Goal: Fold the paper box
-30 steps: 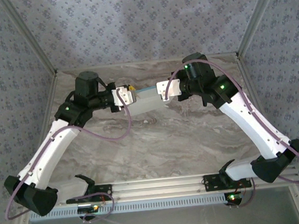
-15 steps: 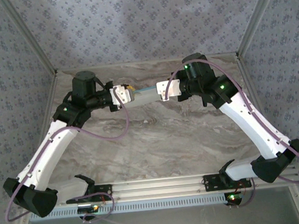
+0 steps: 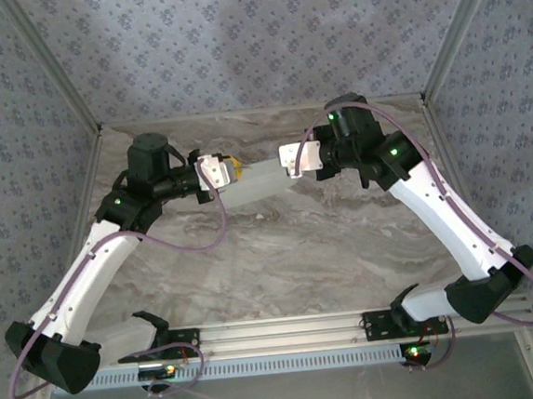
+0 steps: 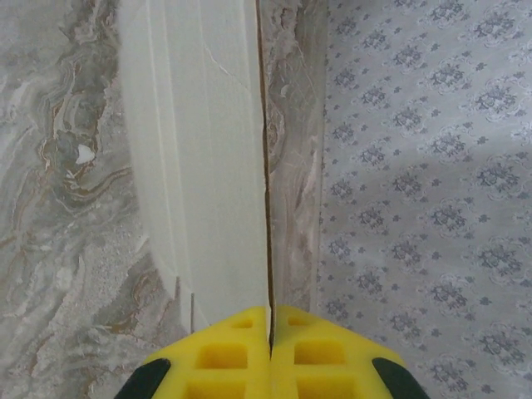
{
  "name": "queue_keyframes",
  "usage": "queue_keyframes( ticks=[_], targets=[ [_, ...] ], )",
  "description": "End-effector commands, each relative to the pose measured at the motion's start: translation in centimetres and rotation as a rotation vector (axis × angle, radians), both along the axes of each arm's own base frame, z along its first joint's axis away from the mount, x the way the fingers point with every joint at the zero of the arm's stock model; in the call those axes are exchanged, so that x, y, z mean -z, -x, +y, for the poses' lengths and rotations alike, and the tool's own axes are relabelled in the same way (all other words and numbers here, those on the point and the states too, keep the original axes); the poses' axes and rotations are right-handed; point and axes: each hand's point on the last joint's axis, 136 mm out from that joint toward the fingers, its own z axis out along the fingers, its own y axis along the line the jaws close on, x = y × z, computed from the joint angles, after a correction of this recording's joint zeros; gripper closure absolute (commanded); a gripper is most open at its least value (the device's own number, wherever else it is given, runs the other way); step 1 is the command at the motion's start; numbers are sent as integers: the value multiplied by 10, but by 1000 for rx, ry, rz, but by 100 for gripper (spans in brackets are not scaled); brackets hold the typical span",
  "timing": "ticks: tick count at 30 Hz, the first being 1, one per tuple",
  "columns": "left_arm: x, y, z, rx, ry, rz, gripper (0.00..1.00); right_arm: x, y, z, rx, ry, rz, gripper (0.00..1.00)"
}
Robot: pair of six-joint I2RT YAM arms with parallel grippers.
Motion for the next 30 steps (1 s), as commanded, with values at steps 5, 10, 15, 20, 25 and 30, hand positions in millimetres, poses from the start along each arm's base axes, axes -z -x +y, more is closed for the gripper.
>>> queue_keyframes(
  ticks=[5, 10, 15, 20, 25, 30],
  targets=[
    [-33, 38, -4, 177, 107, -14, 97, 8, 5, 0, -15, -44, 68, 100],
    [-38, 47, -2, 228, 134, 19, 100, 12, 5, 2, -23, -39, 84, 100],
    [-35, 44, -2, 212, 134, 32, 99, 14, 6, 3, -27, -43, 100, 100],
    [-33, 35, 0, 159, 139, 9, 88, 15, 7, 3, -26, -45, 106, 100],
    [-35, 32, 0, 149, 144, -1, 86, 15, 7, 4, -25, -46, 111, 100],
    [-38, 33, 0, 150, 149, -8, 84, 17, 7, 4, -24, -45, 117, 100]
  ],
)
